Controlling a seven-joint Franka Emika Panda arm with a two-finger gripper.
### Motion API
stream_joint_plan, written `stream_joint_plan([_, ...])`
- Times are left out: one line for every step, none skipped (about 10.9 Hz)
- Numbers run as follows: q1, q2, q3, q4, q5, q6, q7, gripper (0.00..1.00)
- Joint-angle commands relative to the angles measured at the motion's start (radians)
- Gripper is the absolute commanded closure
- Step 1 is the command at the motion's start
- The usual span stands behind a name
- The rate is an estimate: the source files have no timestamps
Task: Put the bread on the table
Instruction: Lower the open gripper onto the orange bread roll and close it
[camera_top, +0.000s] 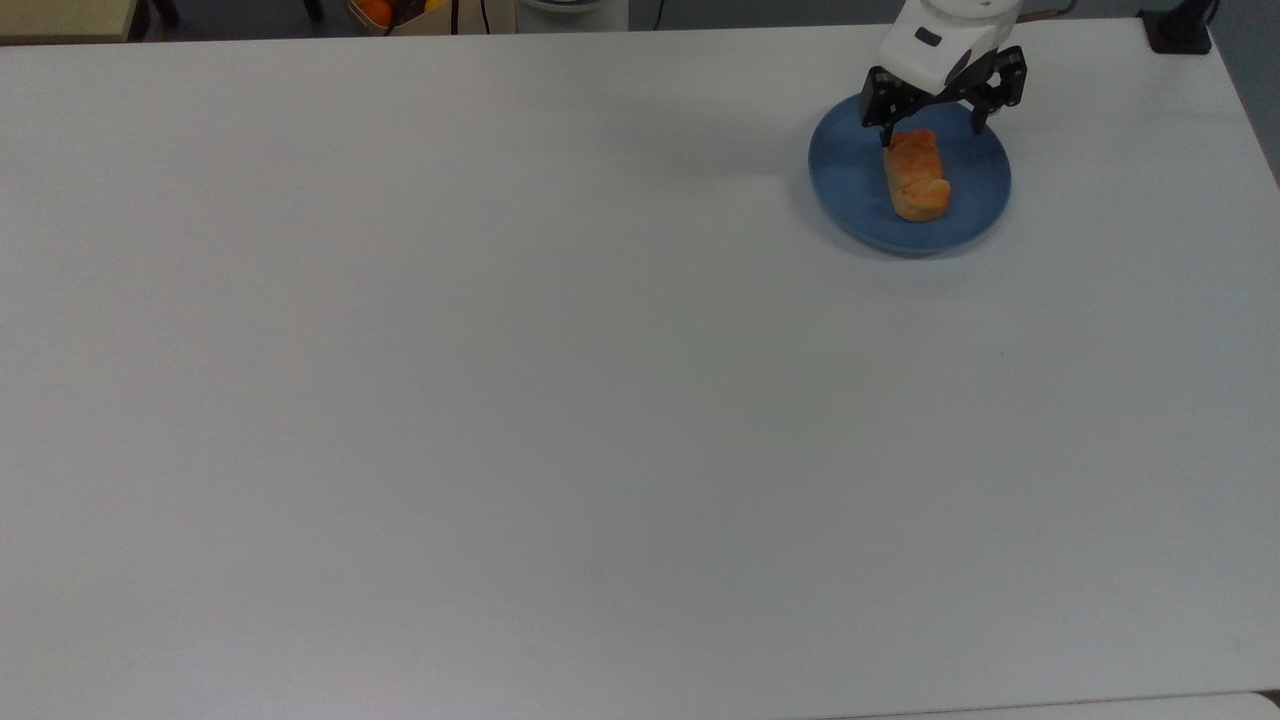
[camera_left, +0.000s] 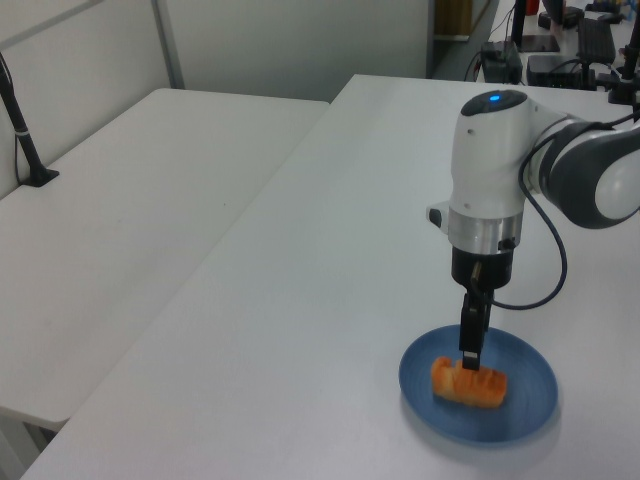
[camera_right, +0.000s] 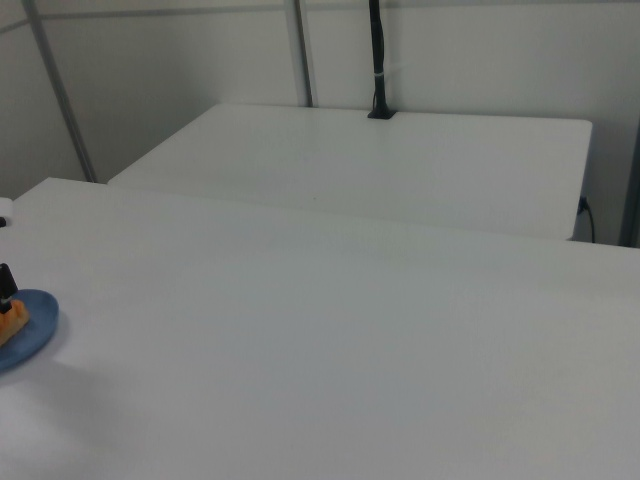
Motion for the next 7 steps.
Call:
stream_joint_plan([0.007, 0.034, 0.003, -0.039, -0.073, 0.038, 0.031, 0.0])
stream_joint_plan([0.007, 0.05, 0.005, -0.039, -0.088, 0.064, 0.032, 0.0])
stream_joint_plan([0.007, 0.058, 0.005, -0.04, -0.09, 0.075, 0.034, 0.0])
stream_joint_plan([0.007, 0.061, 0.005, -0.04, -0.09, 0.08, 0.034, 0.0])
stream_joint_plan([0.007, 0.069, 0.008, -0.039, -0.092, 0.098, 0.034, 0.0])
stream_joint_plan([0.009, 0.074, 0.008, -0.039, -0.092, 0.107, 0.034, 0.0])
stream_joint_plan([0.026, 0.087, 0.008, -0.039, -0.098, 0.108, 0.034, 0.0])
